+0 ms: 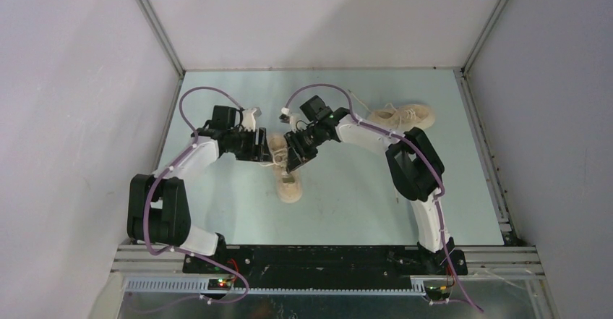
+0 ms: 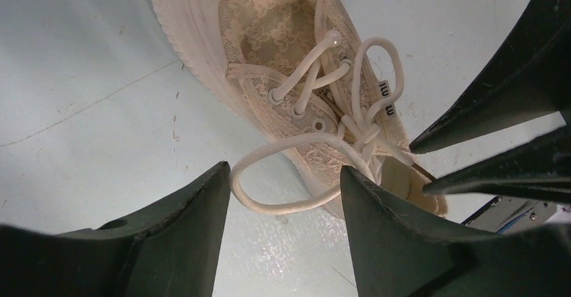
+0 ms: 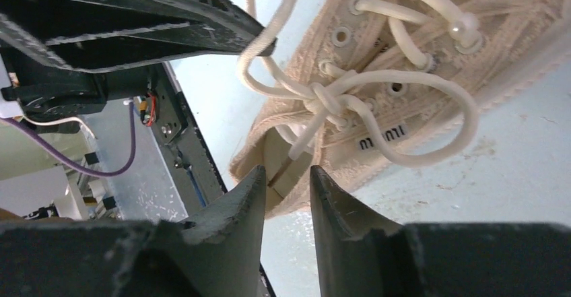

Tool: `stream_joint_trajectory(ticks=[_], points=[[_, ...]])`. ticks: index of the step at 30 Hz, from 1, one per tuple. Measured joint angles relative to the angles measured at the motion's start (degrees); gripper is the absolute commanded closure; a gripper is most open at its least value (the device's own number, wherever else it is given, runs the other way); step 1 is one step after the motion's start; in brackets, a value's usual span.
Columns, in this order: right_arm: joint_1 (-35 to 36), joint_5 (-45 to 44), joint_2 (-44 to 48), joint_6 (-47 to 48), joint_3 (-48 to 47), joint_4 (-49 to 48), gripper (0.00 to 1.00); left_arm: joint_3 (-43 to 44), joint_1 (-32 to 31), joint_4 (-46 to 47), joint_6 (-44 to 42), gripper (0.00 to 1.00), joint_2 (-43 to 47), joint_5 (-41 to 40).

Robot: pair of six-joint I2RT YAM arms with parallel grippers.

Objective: Tie the shoes
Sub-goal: Adjust the shoe at the center of the board.

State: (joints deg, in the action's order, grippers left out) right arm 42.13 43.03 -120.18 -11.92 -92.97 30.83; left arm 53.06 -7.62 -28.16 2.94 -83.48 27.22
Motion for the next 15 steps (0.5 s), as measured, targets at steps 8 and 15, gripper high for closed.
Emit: stream_joint_trajectory(ticks=[8, 15], points=[[-0.4, -1.2, -0.7, 0.3, 0.0, 0.4, 1.0, -0.2, 0.0, 0.0, -1.7, 0.35, 0.3, 0.2], [-0.7, -0.3, 2.0, 1.0, 6.2, -1.6, 1.0, -3.1, 0.0, -0.3, -4.7, 0.4, 2.8, 0.3]])
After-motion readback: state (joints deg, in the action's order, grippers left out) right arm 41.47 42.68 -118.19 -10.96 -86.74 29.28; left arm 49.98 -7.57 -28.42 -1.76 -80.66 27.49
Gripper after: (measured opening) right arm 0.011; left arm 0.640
